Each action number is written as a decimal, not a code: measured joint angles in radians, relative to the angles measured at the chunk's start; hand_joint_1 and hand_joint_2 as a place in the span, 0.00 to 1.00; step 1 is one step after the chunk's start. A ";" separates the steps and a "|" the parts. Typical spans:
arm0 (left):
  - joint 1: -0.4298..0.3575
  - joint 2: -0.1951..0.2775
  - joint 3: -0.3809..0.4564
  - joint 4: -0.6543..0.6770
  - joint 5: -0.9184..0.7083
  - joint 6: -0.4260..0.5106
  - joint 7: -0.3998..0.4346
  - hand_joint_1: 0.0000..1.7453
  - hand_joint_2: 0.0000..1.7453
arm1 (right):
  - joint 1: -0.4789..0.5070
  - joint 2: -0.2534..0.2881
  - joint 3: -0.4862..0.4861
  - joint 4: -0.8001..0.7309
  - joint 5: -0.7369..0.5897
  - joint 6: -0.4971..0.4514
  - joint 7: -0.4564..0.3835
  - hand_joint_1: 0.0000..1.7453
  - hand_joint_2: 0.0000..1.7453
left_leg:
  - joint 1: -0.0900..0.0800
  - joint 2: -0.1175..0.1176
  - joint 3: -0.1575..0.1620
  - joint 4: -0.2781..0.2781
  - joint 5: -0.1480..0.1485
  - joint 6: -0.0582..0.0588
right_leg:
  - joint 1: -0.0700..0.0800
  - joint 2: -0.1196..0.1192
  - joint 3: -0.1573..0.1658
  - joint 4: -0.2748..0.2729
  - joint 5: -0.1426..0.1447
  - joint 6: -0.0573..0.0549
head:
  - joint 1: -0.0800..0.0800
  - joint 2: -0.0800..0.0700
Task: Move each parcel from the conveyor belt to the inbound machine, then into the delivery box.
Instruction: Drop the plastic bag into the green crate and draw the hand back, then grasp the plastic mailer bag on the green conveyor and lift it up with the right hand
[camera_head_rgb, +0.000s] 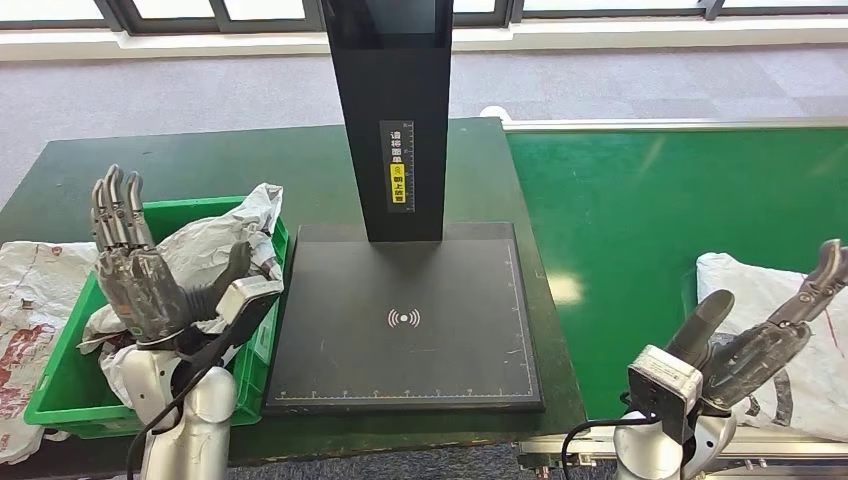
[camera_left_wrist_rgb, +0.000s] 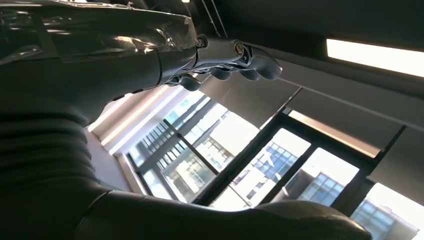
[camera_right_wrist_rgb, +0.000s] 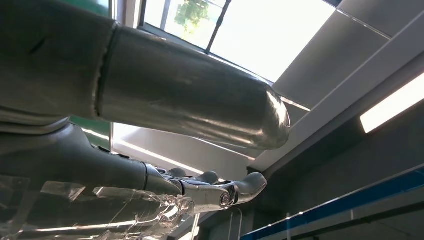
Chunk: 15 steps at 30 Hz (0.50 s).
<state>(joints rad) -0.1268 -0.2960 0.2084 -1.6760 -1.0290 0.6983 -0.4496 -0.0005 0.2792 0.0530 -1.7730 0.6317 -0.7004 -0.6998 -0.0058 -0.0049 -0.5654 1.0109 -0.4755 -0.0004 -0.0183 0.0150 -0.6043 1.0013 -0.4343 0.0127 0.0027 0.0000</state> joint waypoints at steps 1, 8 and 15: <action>0.004 0.000 0.018 -0.004 0.106 0.000 -0.074 0.00 1.00 | 0.000 0.000 -0.004 0.001 0.008 0.000 0.000 0.00 0.00 | 0.000 0.000 0.000 0.000 0.000 0.000 | 0.000 0.000 0.000 0.000 0.000 0.000 | 0.000 0.000; 0.049 0.001 -0.100 -0.120 0.961 -0.114 -0.248 0.00 1.00 | -0.002 0.000 -0.212 0.049 0.398 0.000 0.151 0.00 0.25 | 0.000 -0.010 -0.002 0.000 0.000 0.001 | 0.000 -0.010 0.004 -0.001 -0.002 0.001 | 0.000 0.000; 0.078 0.002 -0.138 -0.207 1.214 -0.374 -0.251 0.00 1.00 | -0.071 0.004 -0.416 0.249 0.710 0.000 0.370 0.00 1.00 | 0.000 -0.010 -0.002 0.000 0.000 0.002 | 0.000 -0.010 0.004 -0.001 -0.002 0.001 | 0.000 0.000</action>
<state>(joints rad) -0.0490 -0.2941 0.0701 -1.8829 0.1848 0.3247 -0.7008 -0.0717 0.2832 -0.3632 -1.5243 1.3417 -0.7004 -0.3301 -0.0061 -0.0148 -0.5671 1.0113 -0.4759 0.0014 -0.0186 0.0045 -0.6001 1.0001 -0.4360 0.0139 0.0027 0.0000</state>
